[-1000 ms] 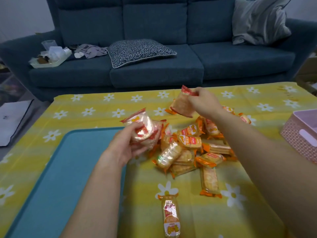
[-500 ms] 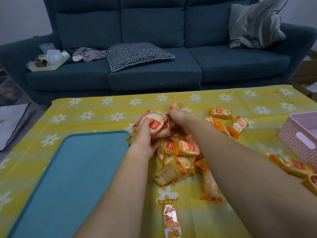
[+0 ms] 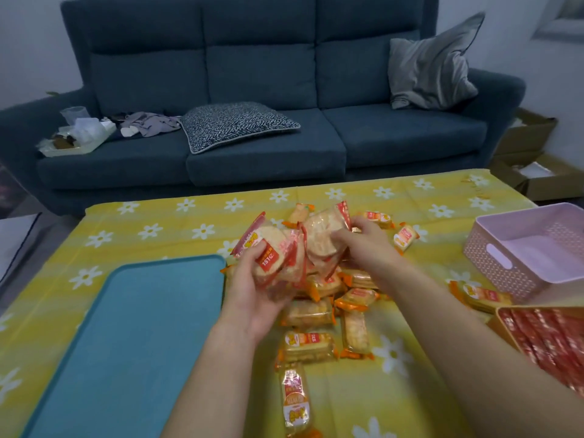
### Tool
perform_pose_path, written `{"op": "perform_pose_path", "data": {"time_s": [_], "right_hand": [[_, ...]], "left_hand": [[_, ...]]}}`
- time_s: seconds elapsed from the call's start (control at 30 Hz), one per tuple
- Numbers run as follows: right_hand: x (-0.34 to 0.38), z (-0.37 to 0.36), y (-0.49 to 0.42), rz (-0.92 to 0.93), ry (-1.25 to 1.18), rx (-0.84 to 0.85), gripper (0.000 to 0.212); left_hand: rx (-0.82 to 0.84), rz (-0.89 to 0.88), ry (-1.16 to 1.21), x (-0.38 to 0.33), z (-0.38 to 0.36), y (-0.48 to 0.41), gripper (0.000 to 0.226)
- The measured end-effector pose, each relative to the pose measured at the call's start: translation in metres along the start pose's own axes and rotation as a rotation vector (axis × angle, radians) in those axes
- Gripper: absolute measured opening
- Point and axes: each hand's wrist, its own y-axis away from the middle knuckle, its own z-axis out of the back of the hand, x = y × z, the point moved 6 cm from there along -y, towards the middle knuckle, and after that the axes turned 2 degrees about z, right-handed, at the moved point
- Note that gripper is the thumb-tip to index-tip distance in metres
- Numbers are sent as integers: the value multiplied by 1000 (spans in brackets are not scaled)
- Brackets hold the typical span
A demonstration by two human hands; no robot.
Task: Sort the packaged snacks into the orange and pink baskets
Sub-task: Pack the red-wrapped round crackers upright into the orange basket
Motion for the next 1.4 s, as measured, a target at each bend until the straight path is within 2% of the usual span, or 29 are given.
{"op": "perform_pose_path", "data": {"time_s": [0.1,0.2,0.3,0.37,0.43,0.5,0.57,0.63,0.7,0.77,0.9,0.97,1.03,1.1,1.17,1.23,1.33,1.4], "right_hand": [[3,-13,38,18,-69,63,22],[0,-13,55,8,0,51,10],[-4,7,53,7,111,91,23],[-7,32,36,67,202,-12,27],[-11,57,9,116,398,-155,33],[-16,67,-20,157,685,-198,50],[-23,60,-47,177,943,-143,64],[-33,42,-68,135,1066,8,72],[-41,14,-72,106,1136,202,71],[-47,-10,-57,179,1237,325,65],[-66,-24,-15,314,1324,419,77],[-76,-12,-2,242,1347,436,86],[-75,6,8,142,1381,382,86],[-62,27,16,121,1323,273,68],[-41,49,26,178,1143,112,51],[-20,70,42,203,918,7,44],[-3,89,72,120,453,-36,36],[3,92,98,44,180,-33,40]], "left_hand": [[88,-4,-31,12,-25,16,43],[49,-65,-156,17,-37,20,52],[-10,-94,-92,14,-33,11,51],[-65,-74,34,11,-23,-2,59],[-127,-78,90,6,-15,-13,68],[-200,-119,99,-4,-8,-22,67],[-245,-146,124,-16,-4,-30,55],[-264,-154,133,-26,-1,-35,47],[-280,-158,131,-32,4,-40,46],[-276,-157,112,-33,8,-44,46],[-252,-117,71,-24,8,-44,46],[-237,-92,52,-16,5,-40,47],[-219,-75,28,-11,1,-33,46],[-201,-65,-5,-10,-6,-22,44],[-186,-71,-44,-12,-12,-11,44],[-186,-89,-72,-16,-15,-2,48],[-163,-98,-108,-14,-31,19,53],[-90,-80,-153,-2,-56,36,53]]}}
